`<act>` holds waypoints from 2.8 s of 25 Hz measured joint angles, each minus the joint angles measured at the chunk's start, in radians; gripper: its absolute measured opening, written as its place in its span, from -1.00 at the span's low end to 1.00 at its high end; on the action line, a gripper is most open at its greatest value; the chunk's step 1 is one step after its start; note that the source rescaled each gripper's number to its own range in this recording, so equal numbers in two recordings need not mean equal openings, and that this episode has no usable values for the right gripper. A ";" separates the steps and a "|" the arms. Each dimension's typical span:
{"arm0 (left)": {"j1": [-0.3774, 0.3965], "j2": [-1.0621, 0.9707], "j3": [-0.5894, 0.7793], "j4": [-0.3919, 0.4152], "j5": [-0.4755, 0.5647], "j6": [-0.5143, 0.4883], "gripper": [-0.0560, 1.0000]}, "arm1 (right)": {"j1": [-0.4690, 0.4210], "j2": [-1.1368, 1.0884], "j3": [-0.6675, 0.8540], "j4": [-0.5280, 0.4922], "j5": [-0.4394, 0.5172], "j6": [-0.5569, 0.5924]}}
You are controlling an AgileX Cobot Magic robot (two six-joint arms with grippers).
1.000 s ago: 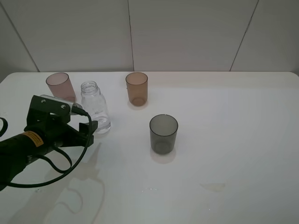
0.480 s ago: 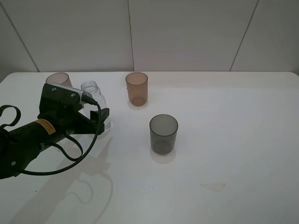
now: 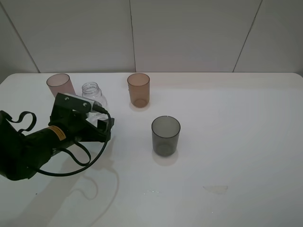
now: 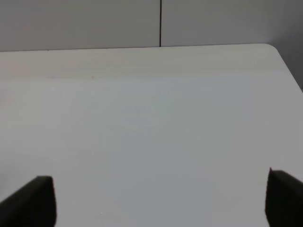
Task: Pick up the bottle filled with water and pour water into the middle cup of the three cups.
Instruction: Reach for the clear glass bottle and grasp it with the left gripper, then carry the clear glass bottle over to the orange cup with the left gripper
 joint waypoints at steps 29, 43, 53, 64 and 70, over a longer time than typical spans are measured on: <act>0.000 0.030 -0.064 -0.057 -0.002 -0.029 -0.84 | 0.000 0.000 0.000 0.000 0.000 0.000; 0.000 -0.108 -0.045 -0.048 0.038 0.051 -0.84 | 0.000 0.000 0.000 0.000 0.000 0.000; 0.000 -0.297 -0.283 -0.035 0.610 0.272 -0.84 | 0.000 0.000 0.000 0.000 0.000 0.000; 0.025 -0.309 -0.681 0.130 1.318 0.395 -0.84 | 0.000 0.000 0.000 0.000 0.000 0.000; 0.050 -0.286 -0.773 0.321 1.446 0.396 -0.84 | 0.000 0.000 0.000 0.000 0.000 0.000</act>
